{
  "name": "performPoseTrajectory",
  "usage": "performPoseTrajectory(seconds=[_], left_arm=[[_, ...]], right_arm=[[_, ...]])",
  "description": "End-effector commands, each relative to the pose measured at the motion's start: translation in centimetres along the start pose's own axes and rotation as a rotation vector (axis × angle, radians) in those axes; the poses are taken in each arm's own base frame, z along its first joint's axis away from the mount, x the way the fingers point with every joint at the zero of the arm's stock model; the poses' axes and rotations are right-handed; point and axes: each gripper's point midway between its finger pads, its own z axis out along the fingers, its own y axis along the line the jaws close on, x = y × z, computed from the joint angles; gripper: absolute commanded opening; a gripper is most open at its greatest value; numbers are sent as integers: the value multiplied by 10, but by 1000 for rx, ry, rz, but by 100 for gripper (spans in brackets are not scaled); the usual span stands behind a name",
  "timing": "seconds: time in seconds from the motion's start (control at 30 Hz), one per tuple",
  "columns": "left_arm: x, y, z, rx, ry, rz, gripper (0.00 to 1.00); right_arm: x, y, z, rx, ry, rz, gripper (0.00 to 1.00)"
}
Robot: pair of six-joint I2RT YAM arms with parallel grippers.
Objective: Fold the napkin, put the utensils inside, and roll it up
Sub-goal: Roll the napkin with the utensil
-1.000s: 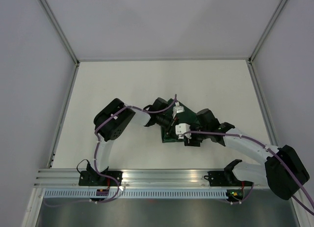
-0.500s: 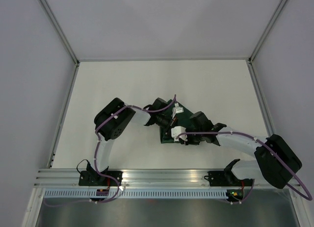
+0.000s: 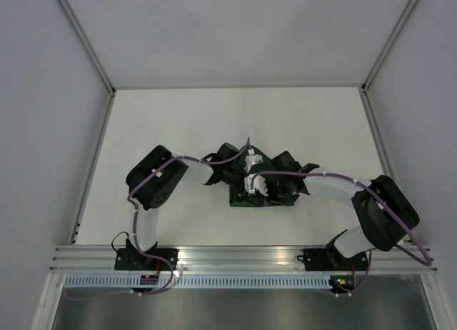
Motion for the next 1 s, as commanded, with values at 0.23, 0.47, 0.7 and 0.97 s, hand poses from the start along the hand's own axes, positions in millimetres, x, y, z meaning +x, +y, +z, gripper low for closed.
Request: performPoseTrajectory(seconds=[0.23,0.47,0.7,0.97], left_arm=[[-31,21,-48,-328,-265,11,41],[-45,12,-91,-508,-466,142,41],[-39,-12,-108,-644,-586,394,41],[-30,-28,-74,-870,-498,713,42]], right_arm=[[24,24,1,-311,18,198,8],[34,17,3,-409,15,297,7],[37,10,4,-468,4,369,7],[40,3,6,-519,15,441,8]])
